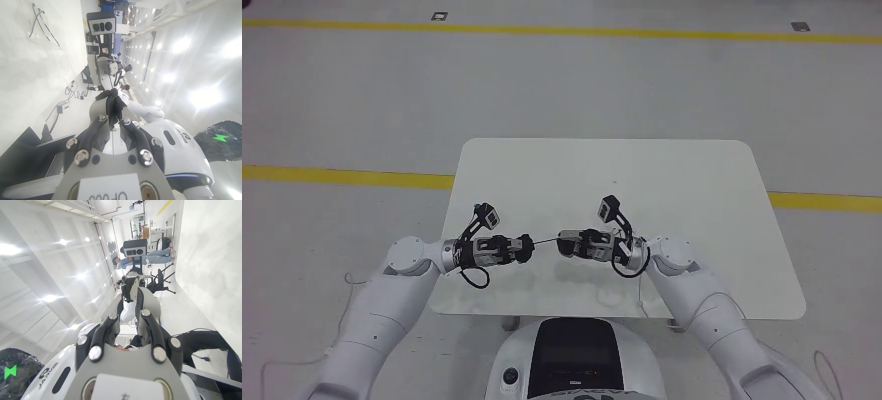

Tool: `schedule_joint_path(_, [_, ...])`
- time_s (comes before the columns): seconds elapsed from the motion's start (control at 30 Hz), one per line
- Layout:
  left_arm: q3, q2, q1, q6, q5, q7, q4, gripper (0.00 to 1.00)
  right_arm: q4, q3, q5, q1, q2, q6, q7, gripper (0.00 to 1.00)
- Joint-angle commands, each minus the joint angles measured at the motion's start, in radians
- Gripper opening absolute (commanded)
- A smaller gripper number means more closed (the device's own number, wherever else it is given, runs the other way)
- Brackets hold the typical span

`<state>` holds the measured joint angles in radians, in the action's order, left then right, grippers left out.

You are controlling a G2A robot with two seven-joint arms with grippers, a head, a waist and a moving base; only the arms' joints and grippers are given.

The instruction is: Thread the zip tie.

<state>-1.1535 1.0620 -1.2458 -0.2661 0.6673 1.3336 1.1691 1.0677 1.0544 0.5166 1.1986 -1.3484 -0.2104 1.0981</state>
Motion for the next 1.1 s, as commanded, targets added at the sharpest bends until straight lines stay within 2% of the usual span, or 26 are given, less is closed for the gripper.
schedule_joint_path(0.0, [0.0, 0.0, 0.0, 0.0, 0.0, 0.0, 0.0, 0.0, 0.0, -0.003, -0.001, -0.001, 0.001, -0.007, 0.005, 0.22])
schedule_joint_path(0.07, [0.0, 0.0, 0.0, 0.0, 0.0, 0.0, 0.0, 0.0, 0.0, -0.005, -0.001, -0.002, 0.001, -0.012, 0.009, 0.21])
schedule_joint_path(0.17, [0.0, 0.0, 0.0, 0.0, 0.0, 0.0, 0.0, 0.0, -0.002, -0.007, 0.0, -0.002, 0.002, -0.018, 0.012, 0.14])
schedule_joint_path(0.37, [0.0, 0.0, 0.0, 0.0, 0.0, 0.0, 0.0, 0.0, -0.004, -0.011, 0.003, -0.004, 0.005, -0.025, 0.015, 0.1])
schedule_joint_path(0.5, [0.0, 0.0, 0.0, 0.0, 0.0, 0.0, 0.0, 0.0, -0.005, -0.013, 0.006, -0.005, 0.006, -0.025, 0.013, 0.0])
schedule_joint_path(0.77, [0.0, 0.0, 0.0, 0.0, 0.0, 0.0, 0.0, 0.0, 0.0, -0.015, 0.01, -0.004, 0.009, -0.029, 0.009, 0.0])
schedule_joint_path(0.8, [0.0, 0.0, 0.0, 0.0, 0.0, 0.0, 0.0, 0.14, 0.002, -0.015, 0.01, -0.004, 0.01, -0.029, 0.009, 0.0])
schedule_joint_path(0.83, [0.0, 0.0, 0.0, 0.0, 0.0, 0.0, 0.0, 1.0, 0.003, -0.015, 0.011, -0.003, 0.011, -0.03, 0.008, 0.0])
schedule_joint_path(1.07, [0.0, 0.0, 0.0, 0.0, 0.0, 0.0, 0.0, 1.0, 0.017, -0.008, 0.033, 0.007, 0.014, -0.042, -0.005, 0.0])
